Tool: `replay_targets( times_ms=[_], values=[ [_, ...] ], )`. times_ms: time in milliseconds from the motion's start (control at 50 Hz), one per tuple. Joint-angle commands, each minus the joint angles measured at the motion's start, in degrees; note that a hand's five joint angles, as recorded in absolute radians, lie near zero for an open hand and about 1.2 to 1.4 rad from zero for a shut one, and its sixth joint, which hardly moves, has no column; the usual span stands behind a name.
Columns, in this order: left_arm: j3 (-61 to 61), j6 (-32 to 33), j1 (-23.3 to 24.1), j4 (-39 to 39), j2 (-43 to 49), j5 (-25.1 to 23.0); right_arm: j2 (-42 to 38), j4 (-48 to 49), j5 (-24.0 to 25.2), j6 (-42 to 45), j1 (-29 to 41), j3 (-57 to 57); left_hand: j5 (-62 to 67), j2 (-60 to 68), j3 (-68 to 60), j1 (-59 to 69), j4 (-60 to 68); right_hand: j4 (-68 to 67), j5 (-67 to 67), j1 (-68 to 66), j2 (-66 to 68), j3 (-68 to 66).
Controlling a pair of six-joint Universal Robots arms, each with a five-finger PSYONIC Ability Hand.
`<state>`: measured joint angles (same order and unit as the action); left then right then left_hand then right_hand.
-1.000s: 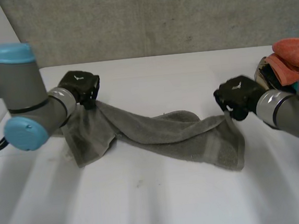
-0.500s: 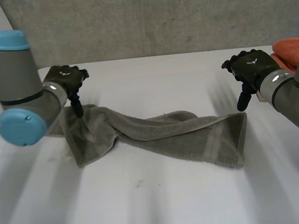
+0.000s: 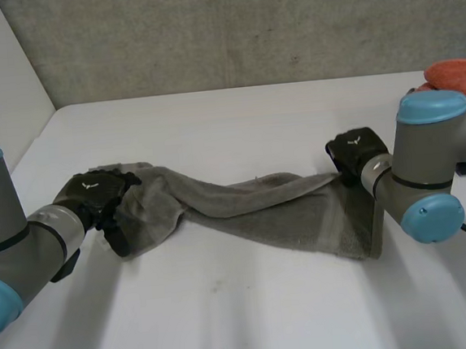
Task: Fold the laundry.
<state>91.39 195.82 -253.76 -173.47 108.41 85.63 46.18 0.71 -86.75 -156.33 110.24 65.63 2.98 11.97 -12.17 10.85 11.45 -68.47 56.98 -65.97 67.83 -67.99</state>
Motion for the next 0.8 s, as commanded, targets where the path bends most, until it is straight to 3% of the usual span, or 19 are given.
replay_targets(
  times_ms=[20, 80, 220, 400, 540, 580, 640, 660, 700, 800],
  values=[
    [-2.4, -2.5, 0.7, -1.2, 3.3, 0.2, 19.0, 0.9, 4.8, -3.9, 3.6, 6.0, -3.0, -2.0, 2.2, -0.8, -1.4, -11.5, 13.0, -14.0, 12.2, -12.0],
    [-4.5, -4.0, 1.9, -2.0, 6.4, 0.6, 28.1, 0.7, 6.6, -6.0, 5.1, 7.3, -3.0, -2.0, 2.2, -0.8, -1.4, -11.5, 13.0, -14.0, 12.2, -12.0],
    [-11.1, -9.7, 5.2, -2.0, 13.9, 3.7, 37.6, -1.6, 6.6, -12.0, 9.6, 5.9, -3.0, -2.0, 2.2, -0.8, -1.4, -11.5, 13.0, -14.0, 12.2, -12.0],
    [-18.1, -13.3, 10.3, -0.9, 20.6, 7.4, 41.8, -6.9, 4.9, -15.2, 16.6, 2.9, -3.0, -2.0, 2.2, -0.8, -1.4, -11.5, 13.0, -14.0, 12.2, -12.0],
    [-24.4, -11.3, 13.8, -2.1, 26.2, 16.8, 44.1, -7.3, 3.3, -17.7, 19.1, 1.3, -3.0, -2.0, 2.2, -0.8, -1.4, -11.5, 13.0, -14.0, 12.2, -12.0],
    [-25.6, -10.4, 14.2, -1.7, 26.8, 19.2, 44.4, -7.4, 3.2, -17.8, 18.8, 0.8, 2.4, 3.4, -3.2, 4.5, 3.9, -11.5, 13.0, -14.0, 12.2, -12.0],
    [-27.1, -9.0, 14.3, -1.7, 26.9, 22.6, 44.9, -7.7, 3.1, -17.6, 17.2, 0.3, 27.1, 28.1, -27.9, 29.2, 28.6, -11.5, 13.0, -14.0, 12.2, -12.0],
    [-27.1, -8.5, 14.2, -2.1, 26.6, 23.3, 44.9, -7.7, 3.1, -17.6, 16.3, 0.1, 49.3, 50.3, -50.1, 51.5, 50.9, -11.5, 13.0, -14.0, 12.2, -12.0],
    [-27.0, -8.4, 13.9, -3.1, 25.8, 23.3, 44.9, -7.7, 3.1, -17.6, 15.1, 0.1, 67.0, 68.0, -67.8, 69.1, 68.5, -11.5, 13.0, -14.0, 12.2, -12.0],
    [-24.4, -8.2, 10.5, -5.0, 20.1, 21.3, 45.0, -7.9, 3.9, -17.6, 9.0, 0.6, 67.0, 68.0, -67.8, 69.2, 68.6, -11.5, 13.0, -14.0, 12.2, -12.0]
  ],
)
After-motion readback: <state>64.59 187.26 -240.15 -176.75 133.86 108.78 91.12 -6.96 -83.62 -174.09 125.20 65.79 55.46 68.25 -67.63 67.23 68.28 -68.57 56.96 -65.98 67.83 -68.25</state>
